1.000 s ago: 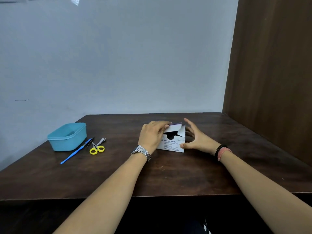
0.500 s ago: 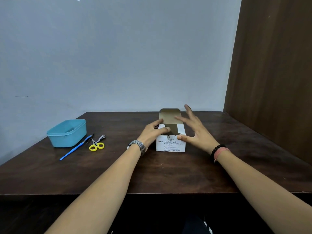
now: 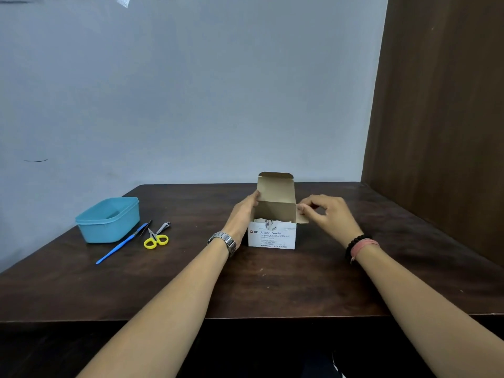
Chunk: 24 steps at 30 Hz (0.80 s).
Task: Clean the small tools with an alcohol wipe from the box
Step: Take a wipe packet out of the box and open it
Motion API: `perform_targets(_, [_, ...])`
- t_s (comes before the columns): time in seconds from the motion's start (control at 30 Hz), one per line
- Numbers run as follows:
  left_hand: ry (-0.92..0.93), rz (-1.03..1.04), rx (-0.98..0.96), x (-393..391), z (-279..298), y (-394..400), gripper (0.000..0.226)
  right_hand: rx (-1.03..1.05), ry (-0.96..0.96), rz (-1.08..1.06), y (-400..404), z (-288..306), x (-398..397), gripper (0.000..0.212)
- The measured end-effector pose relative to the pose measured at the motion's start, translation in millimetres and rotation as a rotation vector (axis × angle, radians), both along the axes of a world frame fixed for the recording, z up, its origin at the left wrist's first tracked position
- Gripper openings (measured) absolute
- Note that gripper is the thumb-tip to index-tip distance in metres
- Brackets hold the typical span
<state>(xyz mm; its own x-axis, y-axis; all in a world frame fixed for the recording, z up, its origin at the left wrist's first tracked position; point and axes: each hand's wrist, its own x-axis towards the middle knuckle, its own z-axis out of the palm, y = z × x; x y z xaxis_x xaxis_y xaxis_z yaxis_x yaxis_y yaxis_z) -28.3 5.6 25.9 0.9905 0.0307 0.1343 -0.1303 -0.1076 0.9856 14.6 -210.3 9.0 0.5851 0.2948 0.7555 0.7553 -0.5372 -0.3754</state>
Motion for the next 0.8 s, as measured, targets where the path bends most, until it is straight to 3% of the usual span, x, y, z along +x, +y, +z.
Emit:
perform_targets(0.17, [-0.045, 0.001, -0.058, 1, -3, -1, 0.047, -0.173, 0.059, 0.010, 8, 14, -2, 0.008])
perform_targets(0.2, [-0.048, 0.006, -0.055, 1, -4, -1, 0.048, -0.251, 0.075, 0.002, 11, 21, -2, 0.003])
perform_targets(0.3, [-0.056, 0.000, -0.061, 2, -6, 0, 0.049, -0.541, 0.195, -0.054, 25, 47, -3, 0.015])
perform_targets(0.47, [-0.072, -0.015, -0.083, 6, -5, 0, 0.050, -1.001, 0.194, -0.205, 60, 67, -4, 0.015])
perform_targets(0.57, [-0.030, 0.008, -0.059, 2, -1, 0, 0.088, -1.051, 0.249, -0.200, 71, 65, -4, 0.009])
perform_targets(0.6, [-0.021, 0.017, -0.052, 1, 0, 0, 0.092, -1.054, 0.265, -0.210, 72, 63, -2, 0.017])
perform_targets(0.67, [-0.015, 0.016, -0.049, 1, -1, -1, 0.087, -1.008, 0.287, -0.200, 71, 59, 3, 0.017])
perform_targets(0.73, [-0.007, 0.018, -0.057, 2, -1, 0, 0.086, -0.940, 0.302, -0.170, 69, 58, 4, 0.004])
perform_targets(0.8, [0.003, 0.027, -0.054, 2, -1, -1, 0.086, -0.870, 0.351, -0.144, 64, 60, 0, 0.008])
